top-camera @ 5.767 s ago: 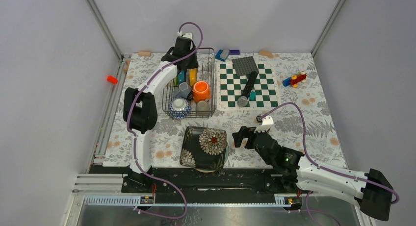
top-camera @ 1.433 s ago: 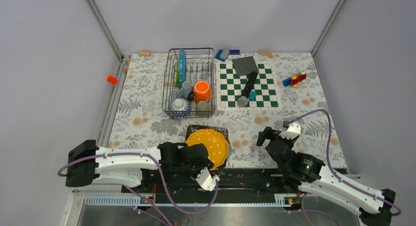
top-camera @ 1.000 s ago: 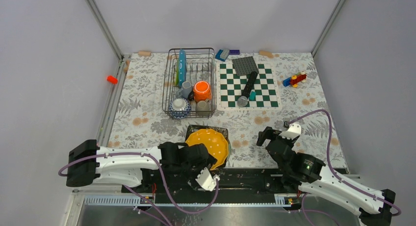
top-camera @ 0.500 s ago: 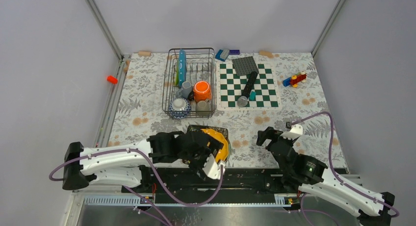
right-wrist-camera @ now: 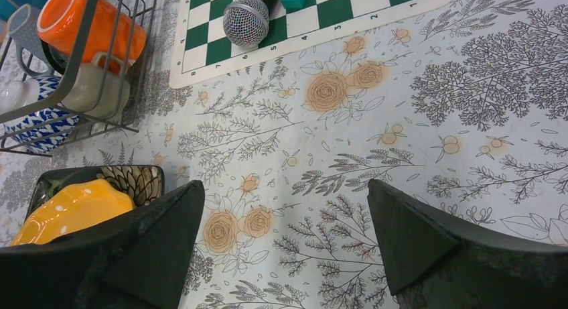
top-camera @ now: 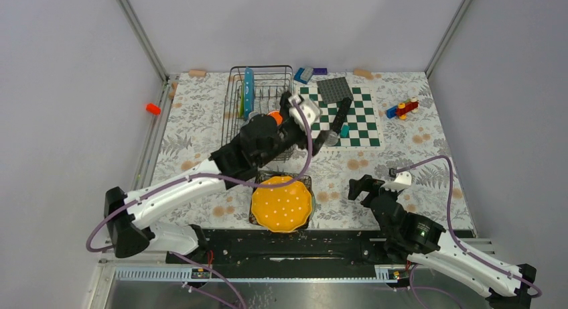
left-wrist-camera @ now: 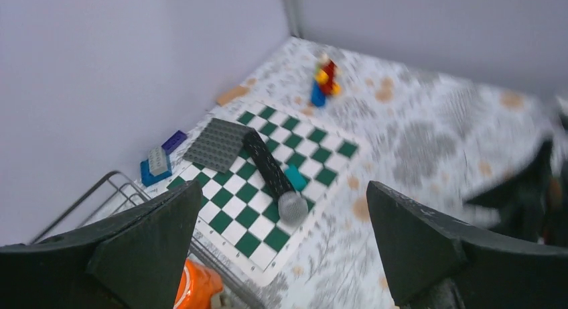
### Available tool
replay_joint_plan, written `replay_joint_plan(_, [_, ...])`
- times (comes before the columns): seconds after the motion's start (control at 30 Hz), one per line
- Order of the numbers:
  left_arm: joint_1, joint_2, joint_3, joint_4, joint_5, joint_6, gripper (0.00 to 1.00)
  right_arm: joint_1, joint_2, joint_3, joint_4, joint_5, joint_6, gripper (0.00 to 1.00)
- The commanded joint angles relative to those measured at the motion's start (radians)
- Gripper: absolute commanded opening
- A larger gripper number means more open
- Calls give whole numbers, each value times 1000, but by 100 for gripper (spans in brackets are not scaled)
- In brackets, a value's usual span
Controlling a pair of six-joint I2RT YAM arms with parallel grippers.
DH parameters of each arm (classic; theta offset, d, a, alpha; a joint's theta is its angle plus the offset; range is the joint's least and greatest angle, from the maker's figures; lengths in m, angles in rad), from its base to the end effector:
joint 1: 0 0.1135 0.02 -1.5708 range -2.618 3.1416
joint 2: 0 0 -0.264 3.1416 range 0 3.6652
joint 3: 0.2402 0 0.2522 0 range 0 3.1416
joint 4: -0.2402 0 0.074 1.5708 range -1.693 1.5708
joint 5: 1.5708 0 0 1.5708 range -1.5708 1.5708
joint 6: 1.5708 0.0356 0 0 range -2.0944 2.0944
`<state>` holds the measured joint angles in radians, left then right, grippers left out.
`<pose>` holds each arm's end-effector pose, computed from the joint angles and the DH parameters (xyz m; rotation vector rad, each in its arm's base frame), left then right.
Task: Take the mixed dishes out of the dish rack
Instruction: Place the plate at the center of the board, then pick up the plate from the dish rack.
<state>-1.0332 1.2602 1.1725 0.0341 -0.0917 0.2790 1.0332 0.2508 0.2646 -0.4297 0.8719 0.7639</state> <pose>0.1553 -0.2542 0.3973 0.9476 1.3482 -0.5044 0.0731 0.0694 0.2032 0.2950 1.8278 0.3892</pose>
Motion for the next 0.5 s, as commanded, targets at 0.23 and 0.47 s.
replay_joint_plan(0.23, [306, 110, 219, -140, -148, -745, 99, 1, 16, 0, -35, -39, 111, 99])
replay_joint_plan(0.47, [558, 152, 160, -262, -72, -810, 99, 1, 52, -3, -31, -50, 128, 99])
